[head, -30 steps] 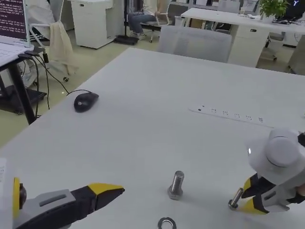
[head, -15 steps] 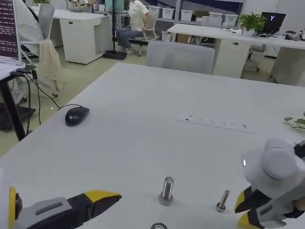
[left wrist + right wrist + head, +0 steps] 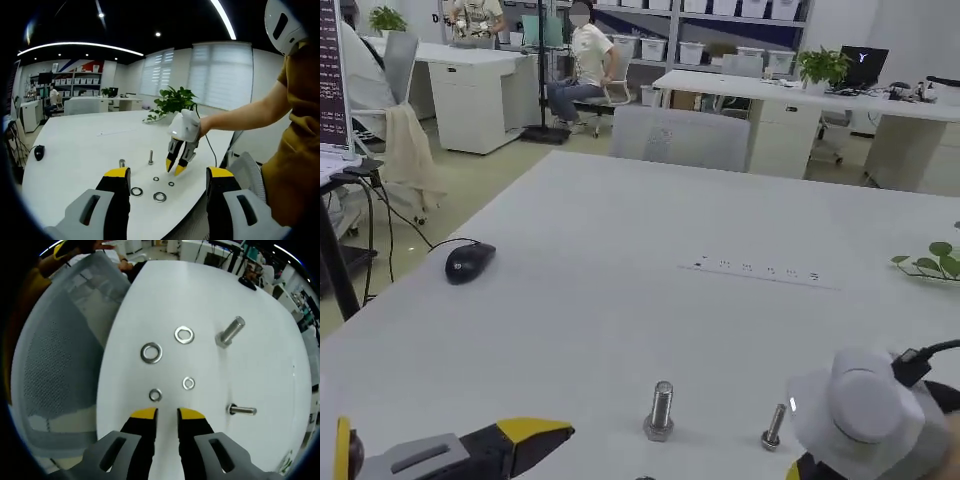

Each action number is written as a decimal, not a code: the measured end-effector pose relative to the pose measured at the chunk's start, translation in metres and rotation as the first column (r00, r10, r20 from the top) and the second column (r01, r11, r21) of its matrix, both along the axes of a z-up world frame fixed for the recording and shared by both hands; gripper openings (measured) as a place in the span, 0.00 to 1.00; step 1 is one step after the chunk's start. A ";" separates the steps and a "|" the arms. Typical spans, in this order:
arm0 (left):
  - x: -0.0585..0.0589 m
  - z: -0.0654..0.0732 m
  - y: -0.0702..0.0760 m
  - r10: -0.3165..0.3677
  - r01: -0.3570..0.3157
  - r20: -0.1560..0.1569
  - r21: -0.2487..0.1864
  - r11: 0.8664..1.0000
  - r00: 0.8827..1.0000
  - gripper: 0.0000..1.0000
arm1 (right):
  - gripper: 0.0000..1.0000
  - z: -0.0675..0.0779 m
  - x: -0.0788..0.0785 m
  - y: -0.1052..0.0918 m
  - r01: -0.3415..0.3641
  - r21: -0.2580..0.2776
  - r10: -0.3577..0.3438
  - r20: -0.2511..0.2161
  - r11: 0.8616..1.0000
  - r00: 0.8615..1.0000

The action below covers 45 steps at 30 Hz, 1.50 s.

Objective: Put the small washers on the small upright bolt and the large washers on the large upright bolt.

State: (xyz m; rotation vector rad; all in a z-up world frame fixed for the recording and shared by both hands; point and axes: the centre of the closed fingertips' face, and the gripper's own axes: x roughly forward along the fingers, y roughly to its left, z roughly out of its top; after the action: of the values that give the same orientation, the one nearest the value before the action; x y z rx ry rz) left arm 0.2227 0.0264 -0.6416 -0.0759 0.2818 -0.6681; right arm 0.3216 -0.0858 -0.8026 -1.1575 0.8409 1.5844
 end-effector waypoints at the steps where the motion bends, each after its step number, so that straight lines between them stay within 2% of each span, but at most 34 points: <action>1: -0.001 0.000 -0.001 -0.004 0.004 -0.001 0.002 1.000 1.000 0.60 | 0.17 -0.002 -0.003 0.002 -0.004 0.000 0.004 -0.004 1.000 1.000; 13: -0.008 0.001 0.003 -0.015 0.015 0.004 -0.003 1.000 1.000 0.61 | 0.18 -0.016 -0.021 0.009 -0.024 -0.022 0.024 -0.017 0.999 1.000; 15: -0.008 0.001 0.004 -0.014 0.014 0.003 -0.009 1.000 1.000 0.61 | 0.19 -0.018 -0.019 0.010 -0.029 -0.024 0.029 0.001 0.999 1.000; 21: -0.009 0.000 0.005 -0.016 0.016 0.000 -0.013 1.000 1.000 0.61 | 0.19 -0.021 -0.020 0.011 -0.023 -0.029 0.023 -0.001 0.999 1.000; 32: -0.005 -0.003 0.009 -0.002 0.002 0.004 -0.023 1.000 1.000 0.61 | 0.17 -0.021 -0.022 0.011 -0.074 -0.028 0.074 0.028 0.997 0.997; 37: -0.003 -0.003 0.009 0.005 -0.005 0.006 -0.032 0.999 1.000 0.61 | 0.15 -0.022 -0.019 0.012 -0.058 -0.017 0.059 0.030 0.998 0.998; 45: -0.003 -0.004 0.008 0.006 -0.006 0.001 -0.026 1.000 1.000 0.61 | 0.12 -0.021 -0.018 0.012 -0.025 -0.029 0.026 0.015 0.999 1.000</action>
State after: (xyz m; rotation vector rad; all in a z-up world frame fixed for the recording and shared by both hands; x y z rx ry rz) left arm 0.2201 0.0347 -0.6458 -0.1015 0.2714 -0.6661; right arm 0.3036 -0.0739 -0.8239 -1.2037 0.8438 1.5868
